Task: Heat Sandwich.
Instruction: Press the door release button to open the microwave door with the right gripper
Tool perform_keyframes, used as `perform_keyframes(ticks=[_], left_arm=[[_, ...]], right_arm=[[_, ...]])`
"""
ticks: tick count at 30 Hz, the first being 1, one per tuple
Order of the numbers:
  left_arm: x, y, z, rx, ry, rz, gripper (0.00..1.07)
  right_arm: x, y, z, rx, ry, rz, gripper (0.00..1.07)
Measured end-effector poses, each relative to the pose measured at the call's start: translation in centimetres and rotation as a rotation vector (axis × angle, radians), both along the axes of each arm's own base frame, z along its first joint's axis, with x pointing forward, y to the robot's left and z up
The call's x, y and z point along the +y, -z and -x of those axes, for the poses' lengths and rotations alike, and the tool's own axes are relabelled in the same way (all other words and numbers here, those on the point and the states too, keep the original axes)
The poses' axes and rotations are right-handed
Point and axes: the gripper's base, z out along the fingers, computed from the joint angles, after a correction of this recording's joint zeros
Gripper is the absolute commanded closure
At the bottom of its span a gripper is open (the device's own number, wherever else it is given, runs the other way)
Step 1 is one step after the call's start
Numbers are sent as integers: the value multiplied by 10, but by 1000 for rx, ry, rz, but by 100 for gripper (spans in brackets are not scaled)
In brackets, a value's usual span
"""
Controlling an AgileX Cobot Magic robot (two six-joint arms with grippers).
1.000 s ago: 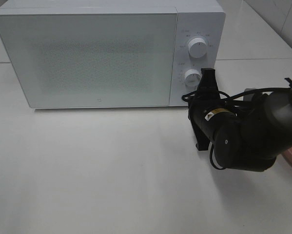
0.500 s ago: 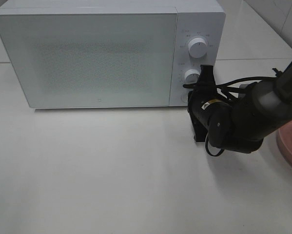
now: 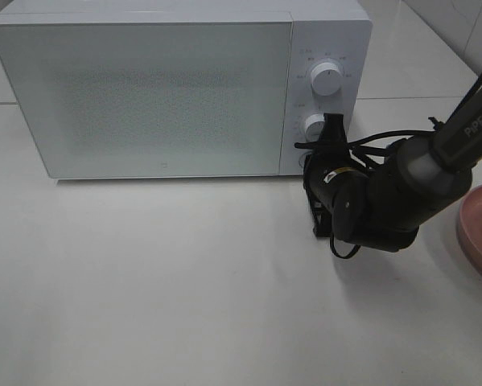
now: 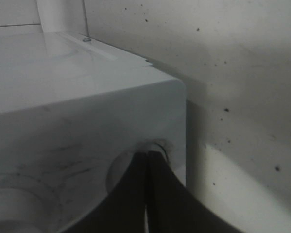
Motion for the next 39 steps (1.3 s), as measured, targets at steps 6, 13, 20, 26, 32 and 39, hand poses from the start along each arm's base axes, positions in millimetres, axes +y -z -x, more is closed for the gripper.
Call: perform_keyframes(ticks=[6, 13, 20, 26, 32, 39], left_arm=[[0, 0, 0, 0, 0, 0, 7], [0, 0, 0, 0, 0, 0, 7], [0, 0, 0, 0, 0, 0, 7], [0, 0, 0, 0, 0, 0, 7], [0, 0, 0, 0, 0, 0, 7], [0, 0, 0, 0, 0, 0, 7]], right_arm=[[-1, -1, -1, -34, 14, 18, 107], [0, -2, -3, -43, 26, 15, 107], [3, -2, -9, -41, 39, 3, 107], [5, 2, -17, -35, 40, 1, 107], [4, 3, -17, -27, 42, -1, 107], [5, 3, -17, -23, 39, -3, 107]])
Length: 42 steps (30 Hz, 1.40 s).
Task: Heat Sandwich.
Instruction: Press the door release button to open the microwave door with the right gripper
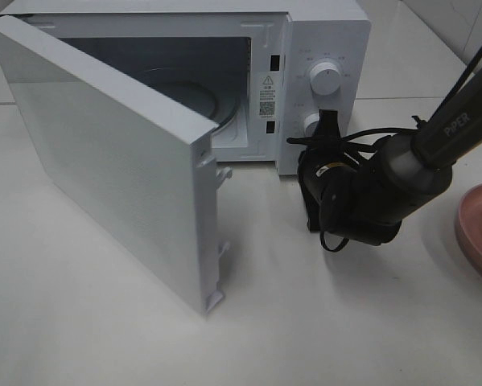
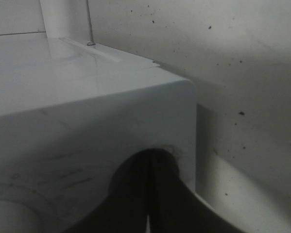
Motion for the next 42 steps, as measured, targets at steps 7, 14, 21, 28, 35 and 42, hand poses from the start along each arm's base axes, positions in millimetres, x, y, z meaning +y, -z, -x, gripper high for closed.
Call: perform_keyframes(ticks=[7, 14, 21, 28, 35, 42], left_arm=[[0, 0, 0, 0, 0, 0, 7], [0, 0, 0, 0, 0, 0, 7], [0, 0, 0, 0, 0, 0, 7], [0, 0, 0, 0, 0, 0, 7], [0, 0, 0, 0, 0, 0, 7], [0, 0, 0, 0, 0, 0, 7]], right_arm=[[0, 1, 0, 12, -4, 0, 107], [0, -2, -1, 49, -15, -24, 107], [-4, -8, 1, 71, -45, -22, 107], [-12, -17, 8, 53, -84, -23, 107], [-17, -33, 21, 13, -123, -9, 107], [-27, -46, 39, 8, -141, 0, 107]])
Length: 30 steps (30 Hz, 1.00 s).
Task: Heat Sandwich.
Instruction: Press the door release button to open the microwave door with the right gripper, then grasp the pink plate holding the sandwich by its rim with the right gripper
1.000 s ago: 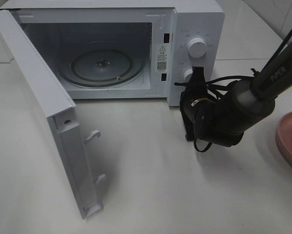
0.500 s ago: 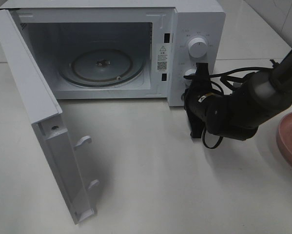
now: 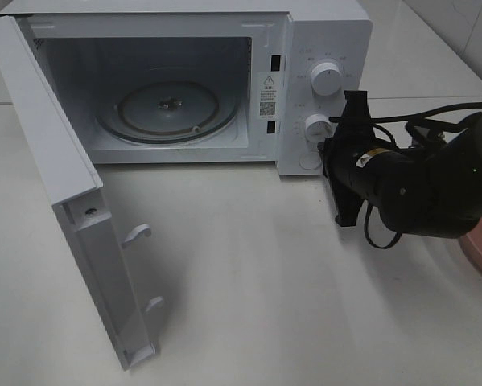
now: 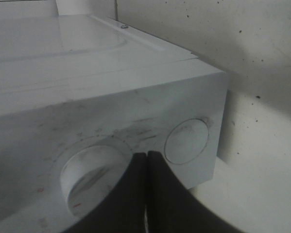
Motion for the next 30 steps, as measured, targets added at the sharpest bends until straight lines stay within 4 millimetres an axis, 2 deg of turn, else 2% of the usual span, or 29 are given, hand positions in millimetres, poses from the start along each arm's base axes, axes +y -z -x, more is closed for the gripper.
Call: perform_keyframes(ticks=[12, 18, 28, 30], left_arm=[[0, 0, 0, 0, 0, 0, 7], [0, 0, 0, 0, 0, 0, 7], [0, 0, 0, 0, 0, 0, 7], [0, 0, 0, 0, 0, 0, 7]], right_arm=[[-14, -21, 35, 57, -69, 52, 106], [-14, -32, 44, 99, -152, 126, 105], [-12, -41, 62, 183, -447, 413, 103], [-11, -41, 67, 199, -563, 519, 103]])
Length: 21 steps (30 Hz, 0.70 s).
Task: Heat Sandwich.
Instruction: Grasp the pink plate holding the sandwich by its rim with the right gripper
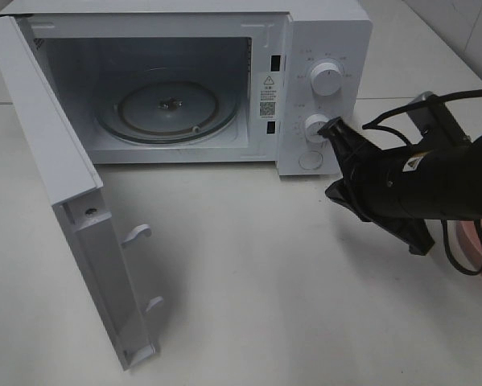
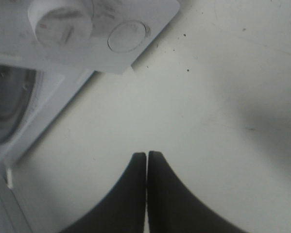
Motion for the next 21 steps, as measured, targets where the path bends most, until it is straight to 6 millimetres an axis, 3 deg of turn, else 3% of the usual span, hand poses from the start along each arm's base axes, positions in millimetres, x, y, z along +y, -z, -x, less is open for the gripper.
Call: perform_keyframes(ticks=[3, 14, 21], left_arm=[[0, 0, 0, 0, 0, 0, 7], [0, 0, 0, 0, 0, 0, 7], [0, 0, 0, 0, 0, 0, 7]], right_arm=[[0, 0, 4, 12, -79, 58, 103], [1, 0, 29, 53, -668, 396, 99], [0, 3, 40, 126, -828, 437, 90]])
